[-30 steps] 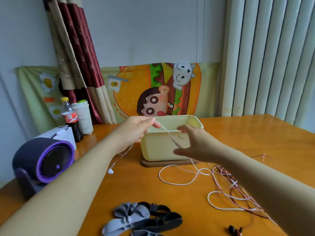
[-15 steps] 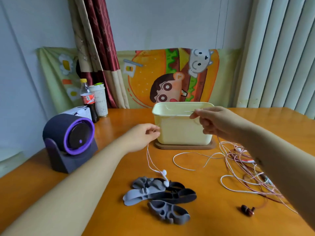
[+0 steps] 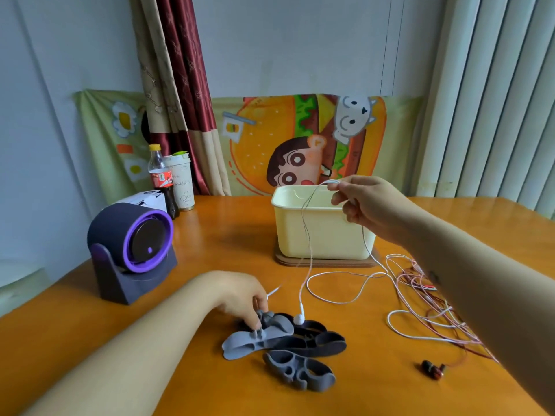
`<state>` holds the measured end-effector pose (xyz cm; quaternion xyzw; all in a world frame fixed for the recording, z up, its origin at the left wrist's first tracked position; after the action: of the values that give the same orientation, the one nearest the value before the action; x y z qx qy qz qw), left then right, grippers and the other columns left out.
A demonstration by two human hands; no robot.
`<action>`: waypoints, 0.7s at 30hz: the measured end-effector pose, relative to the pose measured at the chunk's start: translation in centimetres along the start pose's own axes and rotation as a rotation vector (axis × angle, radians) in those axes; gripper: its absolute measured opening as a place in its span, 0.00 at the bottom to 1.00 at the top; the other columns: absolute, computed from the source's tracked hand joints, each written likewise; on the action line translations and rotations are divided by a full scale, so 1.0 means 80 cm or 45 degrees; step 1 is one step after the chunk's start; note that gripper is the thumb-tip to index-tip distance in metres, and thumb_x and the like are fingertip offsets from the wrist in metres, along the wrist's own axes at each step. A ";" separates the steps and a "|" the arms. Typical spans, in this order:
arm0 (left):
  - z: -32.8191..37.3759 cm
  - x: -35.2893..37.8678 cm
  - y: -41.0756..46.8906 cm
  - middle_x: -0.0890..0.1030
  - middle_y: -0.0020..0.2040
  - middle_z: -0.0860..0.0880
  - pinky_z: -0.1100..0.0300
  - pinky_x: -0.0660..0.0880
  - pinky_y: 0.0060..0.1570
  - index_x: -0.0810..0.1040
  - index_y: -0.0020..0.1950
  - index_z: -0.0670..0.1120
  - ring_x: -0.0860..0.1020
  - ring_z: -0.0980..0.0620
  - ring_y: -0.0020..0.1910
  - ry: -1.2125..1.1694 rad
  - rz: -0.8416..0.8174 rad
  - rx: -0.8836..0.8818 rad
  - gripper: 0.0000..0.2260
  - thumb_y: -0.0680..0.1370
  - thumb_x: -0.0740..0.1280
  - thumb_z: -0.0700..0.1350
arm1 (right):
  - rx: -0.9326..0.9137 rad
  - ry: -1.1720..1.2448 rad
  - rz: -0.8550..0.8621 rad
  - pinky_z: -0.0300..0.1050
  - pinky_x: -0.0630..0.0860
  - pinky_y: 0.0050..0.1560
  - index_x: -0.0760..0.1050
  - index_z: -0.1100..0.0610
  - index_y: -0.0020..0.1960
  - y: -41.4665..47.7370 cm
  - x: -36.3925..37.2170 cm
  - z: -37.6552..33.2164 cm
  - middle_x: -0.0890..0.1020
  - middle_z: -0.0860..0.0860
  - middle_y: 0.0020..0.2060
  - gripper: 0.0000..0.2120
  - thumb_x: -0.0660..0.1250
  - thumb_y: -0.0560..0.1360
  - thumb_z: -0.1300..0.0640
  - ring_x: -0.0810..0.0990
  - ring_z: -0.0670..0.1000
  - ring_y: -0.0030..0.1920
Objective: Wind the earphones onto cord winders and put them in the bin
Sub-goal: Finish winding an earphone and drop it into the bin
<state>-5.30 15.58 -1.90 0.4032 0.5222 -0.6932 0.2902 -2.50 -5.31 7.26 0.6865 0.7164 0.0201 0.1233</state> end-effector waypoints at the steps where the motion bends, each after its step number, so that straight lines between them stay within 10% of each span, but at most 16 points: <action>1: -0.004 -0.002 0.002 0.80 0.59 0.48 0.65 0.71 0.43 0.78 0.63 0.48 0.74 0.55 0.48 -0.041 0.036 0.011 0.14 0.77 0.70 0.47 | -0.021 0.027 0.001 0.37 0.62 0.29 0.76 0.58 0.47 0.001 0.000 -0.006 0.74 0.51 0.31 0.11 0.56 0.82 0.60 0.64 0.46 0.27; 11: -0.023 -0.102 -0.023 0.82 0.39 0.52 0.64 0.78 0.38 0.78 0.44 0.51 0.77 0.59 0.33 -0.298 0.442 0.032 0.03 0.77 0.70 0.45 | -0.398 -0.215 0.147 0.38 0.66 0.31 0.76 0.56 0.39 0.006 -0.009 -0.074 0.70 0.45 0.25 0.13 0.61 0.80 0.54 0.66 0.45 0.27; 21: 0.027 -0.151 -0.015 0.79 0.46 0.50 0.61 0.70 0.35 0.78 0.56 0.50 0.75 0.53 0.38 -1.357 0.870 0.372 0.06 0.82 0.63 0.43 | -0.633 -0.798 -0.030 0.27 0.67 0.28 0.79 0.53 0.42 -0.003 0.000 -0.113 0.75 0.40 0.32 0.04 0.69 0.74 0.53 0.73 0.31 0.29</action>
<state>-0.69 13.59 9.37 0.1827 0.0492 -0.7307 0.6560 -4.60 -4.06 15.97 0.6003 0.6250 -0.0190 0.4986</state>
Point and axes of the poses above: each hand's wrist, its own y-axis towards the middle knuckle, its own x-axis out of the palm, z = x × y, the point moved 4 cm from there along y, towards the middle knuckle
